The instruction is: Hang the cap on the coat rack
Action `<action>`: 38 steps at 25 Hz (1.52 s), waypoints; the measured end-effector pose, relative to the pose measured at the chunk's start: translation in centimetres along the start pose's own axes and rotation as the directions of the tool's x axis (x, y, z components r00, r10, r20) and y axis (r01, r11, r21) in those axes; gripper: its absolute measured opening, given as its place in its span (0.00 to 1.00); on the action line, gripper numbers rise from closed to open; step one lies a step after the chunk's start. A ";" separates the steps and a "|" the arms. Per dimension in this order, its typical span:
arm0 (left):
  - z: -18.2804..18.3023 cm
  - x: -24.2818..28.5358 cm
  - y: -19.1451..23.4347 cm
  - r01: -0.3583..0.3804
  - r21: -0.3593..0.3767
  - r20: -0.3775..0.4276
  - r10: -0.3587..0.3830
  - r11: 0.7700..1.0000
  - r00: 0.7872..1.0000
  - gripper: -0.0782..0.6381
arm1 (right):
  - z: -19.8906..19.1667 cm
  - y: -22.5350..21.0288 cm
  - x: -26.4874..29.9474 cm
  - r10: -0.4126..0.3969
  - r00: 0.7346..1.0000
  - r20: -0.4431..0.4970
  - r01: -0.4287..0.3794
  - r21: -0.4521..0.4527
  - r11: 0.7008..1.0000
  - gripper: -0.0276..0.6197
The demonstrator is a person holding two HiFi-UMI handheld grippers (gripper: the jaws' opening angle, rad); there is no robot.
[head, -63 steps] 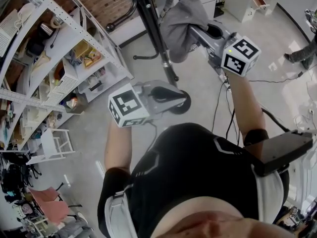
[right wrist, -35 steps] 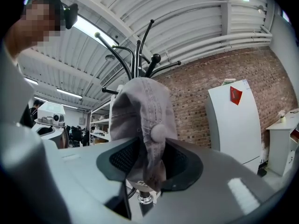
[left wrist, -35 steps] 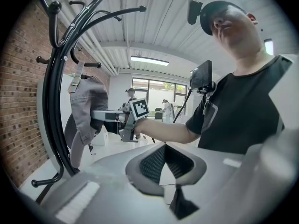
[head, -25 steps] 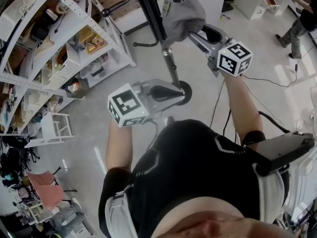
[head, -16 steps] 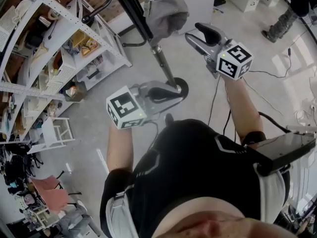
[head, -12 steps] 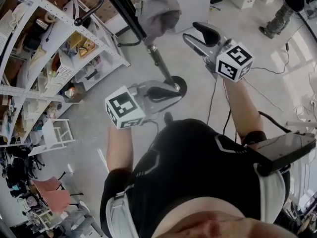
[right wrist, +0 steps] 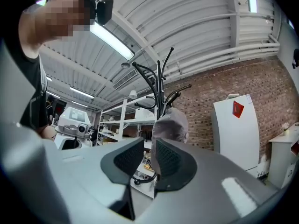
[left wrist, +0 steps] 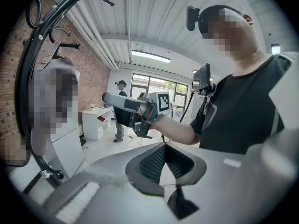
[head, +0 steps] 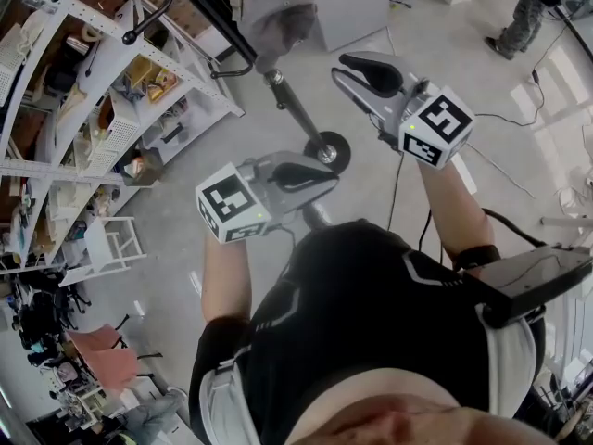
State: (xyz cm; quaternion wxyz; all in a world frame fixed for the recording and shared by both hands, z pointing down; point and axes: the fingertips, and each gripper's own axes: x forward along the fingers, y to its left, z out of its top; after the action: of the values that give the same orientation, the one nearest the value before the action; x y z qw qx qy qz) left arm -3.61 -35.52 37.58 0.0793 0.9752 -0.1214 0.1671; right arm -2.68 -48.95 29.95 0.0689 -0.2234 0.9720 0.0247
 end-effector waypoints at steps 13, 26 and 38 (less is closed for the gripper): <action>-2.1 -4.2 -1.1 -0.020 0.037 -0.020 0.020 0.999 1.000 0.33 | 0.2 5.3 2.0 -0.021 1.000 -0.006 0.021 -0.002 1.000 0.06; -4.8 -9.5 -3.3 0.010 0.087 -0.043 -0.006 0.996 0.999 0.33 | -1.1 10.9 4.4 -0.087 0.995 -0.048 0.086 -0.027 0.996 0.06; -4.6 -10.6 -4.5 0.017 0.120 -0.022 -0.014 0.993 1.000 0.33 | -0.7 12.1 4.3 -0.116 0.992 -0.052 0.115 -0.032 0.993 0.06</action>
State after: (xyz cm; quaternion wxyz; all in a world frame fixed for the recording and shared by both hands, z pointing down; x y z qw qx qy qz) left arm -13.57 -28.03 37.66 0.0231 0.9773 -0.1026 0.1840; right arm -11.91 -39.98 30.18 0.0410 -0.2807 0.9585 0.0287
